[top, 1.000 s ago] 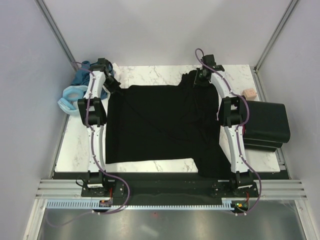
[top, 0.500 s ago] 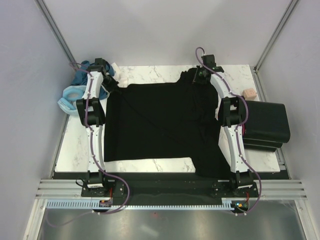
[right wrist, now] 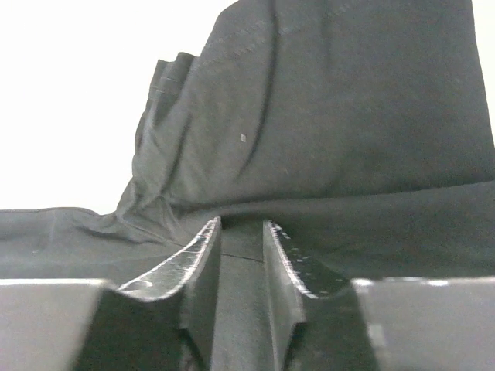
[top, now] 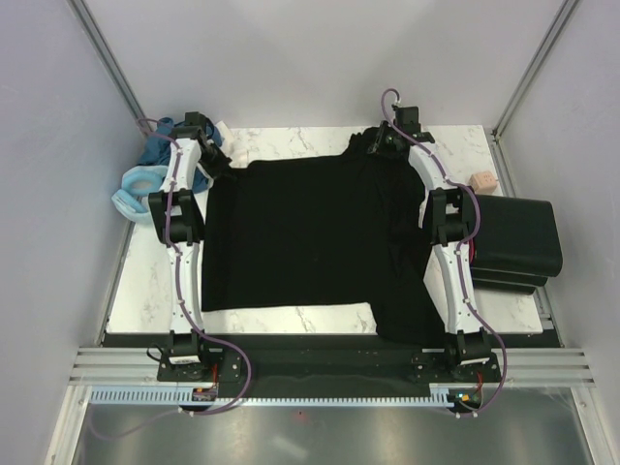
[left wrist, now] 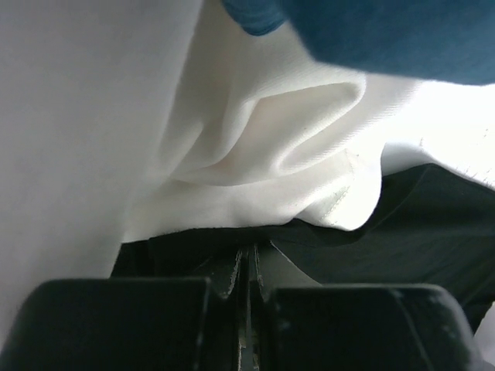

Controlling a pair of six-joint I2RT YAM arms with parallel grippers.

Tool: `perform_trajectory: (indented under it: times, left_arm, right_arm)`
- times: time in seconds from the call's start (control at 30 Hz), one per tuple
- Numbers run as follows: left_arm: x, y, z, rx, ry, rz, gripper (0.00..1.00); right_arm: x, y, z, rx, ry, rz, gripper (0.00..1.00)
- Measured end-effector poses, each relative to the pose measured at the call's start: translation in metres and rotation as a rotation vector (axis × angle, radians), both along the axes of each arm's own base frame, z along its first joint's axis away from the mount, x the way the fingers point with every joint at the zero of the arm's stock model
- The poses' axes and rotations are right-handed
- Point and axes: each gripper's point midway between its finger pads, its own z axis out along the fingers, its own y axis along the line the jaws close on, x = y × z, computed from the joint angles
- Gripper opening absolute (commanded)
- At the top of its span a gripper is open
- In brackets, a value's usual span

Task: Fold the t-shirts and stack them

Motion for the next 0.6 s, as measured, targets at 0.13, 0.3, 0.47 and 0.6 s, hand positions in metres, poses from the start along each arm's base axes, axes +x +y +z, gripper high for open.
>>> perform_trajectory:
  times: [0.13, 0.3, 0.47, 0.6]
  left_arm:
    - [0.002, -0.005, 0.0, -0.025, -0.015, -0.021, 0.02]
    - [0.002, -0.012, 0.001, -0.054, -0.034, -0.044, 0.02]
    - [-0.006, -0.028, 0.008, -0.08, -0.036, -0.088, 0.03]
    - [-0.018, -0.043, 0.031, -0.087, -0.055, -0.137, 0.04]
  right_arm:
    - [0.005, 0.006, 0.003, 0.035, -0.032, 0.024, 0.43]
    - [0.009, 0.015, 0.015, 0.074, -0.079, 0.052, 0.47]
    - [-0.006, 0.018, 0.054, 0.077, -0.103, 0.073, 0.41]
    - [-0.031, 0.017, 0.116, 0.06, -0.157, 0.087, 0.39]
